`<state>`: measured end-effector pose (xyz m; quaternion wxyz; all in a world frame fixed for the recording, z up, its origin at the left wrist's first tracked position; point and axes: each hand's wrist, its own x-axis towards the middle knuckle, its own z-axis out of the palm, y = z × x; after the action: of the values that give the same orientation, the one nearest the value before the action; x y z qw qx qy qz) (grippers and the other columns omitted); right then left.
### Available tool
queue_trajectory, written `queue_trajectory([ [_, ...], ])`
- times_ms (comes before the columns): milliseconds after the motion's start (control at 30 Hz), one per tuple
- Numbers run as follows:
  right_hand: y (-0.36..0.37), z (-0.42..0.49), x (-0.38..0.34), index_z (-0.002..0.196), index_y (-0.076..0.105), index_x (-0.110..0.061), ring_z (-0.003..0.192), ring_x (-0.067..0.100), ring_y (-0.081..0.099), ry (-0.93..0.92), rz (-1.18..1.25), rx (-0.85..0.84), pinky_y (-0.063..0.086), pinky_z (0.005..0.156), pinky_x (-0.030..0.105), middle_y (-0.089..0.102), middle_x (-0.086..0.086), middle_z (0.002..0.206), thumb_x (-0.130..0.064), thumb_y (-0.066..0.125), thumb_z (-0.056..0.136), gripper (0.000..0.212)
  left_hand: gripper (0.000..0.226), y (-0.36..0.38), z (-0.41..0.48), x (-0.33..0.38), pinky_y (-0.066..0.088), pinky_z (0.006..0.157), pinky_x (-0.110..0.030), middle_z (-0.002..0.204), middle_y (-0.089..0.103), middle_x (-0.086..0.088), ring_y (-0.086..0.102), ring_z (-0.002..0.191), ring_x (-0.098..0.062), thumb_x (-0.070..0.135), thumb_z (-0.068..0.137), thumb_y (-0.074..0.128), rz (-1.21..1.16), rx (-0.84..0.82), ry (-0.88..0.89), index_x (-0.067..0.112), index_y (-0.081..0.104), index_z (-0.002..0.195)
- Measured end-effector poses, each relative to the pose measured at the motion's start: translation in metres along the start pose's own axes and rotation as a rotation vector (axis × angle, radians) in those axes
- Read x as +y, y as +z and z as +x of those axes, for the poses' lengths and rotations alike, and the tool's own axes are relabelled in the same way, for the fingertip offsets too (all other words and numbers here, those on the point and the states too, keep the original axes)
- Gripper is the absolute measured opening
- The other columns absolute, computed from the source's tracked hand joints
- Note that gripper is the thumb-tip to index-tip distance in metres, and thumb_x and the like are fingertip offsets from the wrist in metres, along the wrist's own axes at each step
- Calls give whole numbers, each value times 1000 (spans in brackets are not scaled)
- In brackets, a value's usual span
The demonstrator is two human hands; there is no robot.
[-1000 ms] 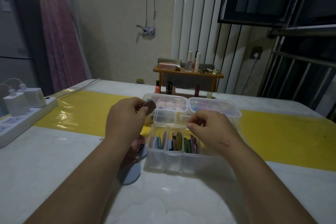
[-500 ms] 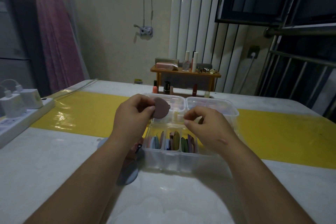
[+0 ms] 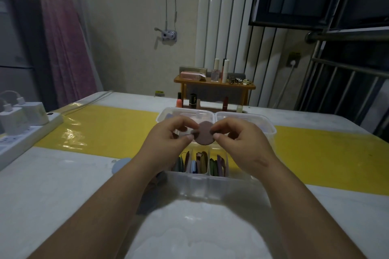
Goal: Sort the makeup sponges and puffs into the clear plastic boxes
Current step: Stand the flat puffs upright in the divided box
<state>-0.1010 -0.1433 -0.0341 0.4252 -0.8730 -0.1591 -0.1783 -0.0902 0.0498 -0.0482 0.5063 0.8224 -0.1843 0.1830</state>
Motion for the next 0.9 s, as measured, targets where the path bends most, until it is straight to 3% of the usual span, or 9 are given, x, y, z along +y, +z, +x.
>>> queue_trajectory([
  [167,-10,2,1,80,70,-26,74,6,59,52,33,96,51,68,27,66,-9,77,-7,62,87,22,23,-1,1,0,36,65,-16,90,54,23,50,87,1,10,90,64,82,69,-57,33,67,86],
  [300,-19,-1,-4,70,65,-6,56,8,64,104,28,117,54,63,33,68,5,60,-1,53,80,16,23,-4,2,-4,36,62,-19,84,57,18,52,79,-3,10,90,63,62,134,-121,31,68,83],
  [367,-22,-2,-4,67,59,0,50,18,67,123,18,85,58,64,40,66,11,52,-1,48,79,16,23,-5,3,-6,37,62,-21,82,58,16,53,77,-5,9,90,63,49,138,-133,30,68,82],
  [467,-23,-1,3,63,60,-6,51,23,67,182,-103,-11,60,66,48,66,11,52,-9,51,77,17,25,-5,3,-7,38,63,-21,83,59,16,54,79,-8,8,90,63,35,133,-135,30,68,81],
  [633,-22,0,4,63,64,-18,67,23,68,236,-230,-157,60,72,50,68,2,61,-23,54,71,14,20,-5,3,-8,39,64,-22,82,60,17,54,75,-6,7,89,63,39,145,-126,25,70,86],
  [900,-21,1,1,66,62,-20,71,21,67,258,-289,-237,60,72,47,65,-2,63,-17,59,69,5,16,-5,5,-10,41,60,-22,79,62,17,54,66,-4,6,89,63,18,159,-155,19,73,88],
])
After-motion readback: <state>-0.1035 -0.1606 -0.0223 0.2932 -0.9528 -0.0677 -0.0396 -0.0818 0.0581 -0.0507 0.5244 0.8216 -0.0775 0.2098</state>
